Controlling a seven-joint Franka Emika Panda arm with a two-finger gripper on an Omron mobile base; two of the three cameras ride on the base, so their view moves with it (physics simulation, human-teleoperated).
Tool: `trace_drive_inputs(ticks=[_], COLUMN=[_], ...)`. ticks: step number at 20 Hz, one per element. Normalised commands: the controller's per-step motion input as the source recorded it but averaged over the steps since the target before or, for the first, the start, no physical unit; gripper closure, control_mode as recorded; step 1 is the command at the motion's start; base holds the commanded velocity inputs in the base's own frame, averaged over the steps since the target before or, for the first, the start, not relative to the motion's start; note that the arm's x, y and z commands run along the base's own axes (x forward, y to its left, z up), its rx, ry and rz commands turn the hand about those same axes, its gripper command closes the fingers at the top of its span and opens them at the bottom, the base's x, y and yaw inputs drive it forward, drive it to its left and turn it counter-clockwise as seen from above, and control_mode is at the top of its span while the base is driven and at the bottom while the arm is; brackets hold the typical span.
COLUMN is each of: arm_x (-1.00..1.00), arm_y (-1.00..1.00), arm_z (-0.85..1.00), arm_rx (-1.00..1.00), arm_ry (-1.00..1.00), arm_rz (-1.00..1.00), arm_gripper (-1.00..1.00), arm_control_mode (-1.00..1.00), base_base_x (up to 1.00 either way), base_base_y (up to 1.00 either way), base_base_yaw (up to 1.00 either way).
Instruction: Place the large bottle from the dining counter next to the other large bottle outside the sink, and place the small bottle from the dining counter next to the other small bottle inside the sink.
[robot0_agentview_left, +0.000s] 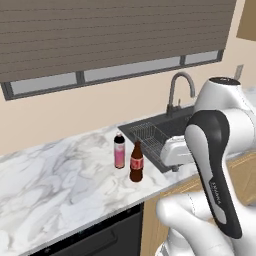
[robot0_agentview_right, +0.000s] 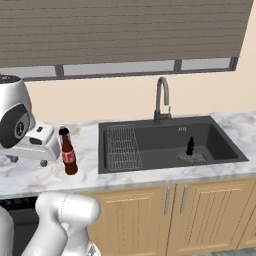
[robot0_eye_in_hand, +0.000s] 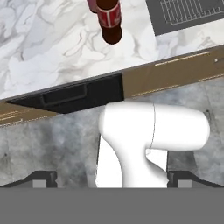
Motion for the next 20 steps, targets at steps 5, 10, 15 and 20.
trace_drive_inputs(ticks=[5,10,15,20], arm_x=[0.00,0.00,0.00,0.00], arm_y=[0.00,0.00,0.00,0.00], arm_z=[0.00,0.00,0.00,0.00], arm_rx=[0.00,0.00,0.00,0.00], arm_ry=[0.00,0.00,0.00,0.00], arm_rz=[0.00,0.00,0.00,0.00], arm_gripper=[-1.00,-1.00,-1.00,-1.00], arm_control_mode=[1.00,1.00,1.00,1.00], base_base_x=[-1.00,-0.16,0.00,0.00], base_base_y=[0.12,-0.13,-0.35,-0.35], base_base_yaw=[-0.01,0.57,0.93,0.89])
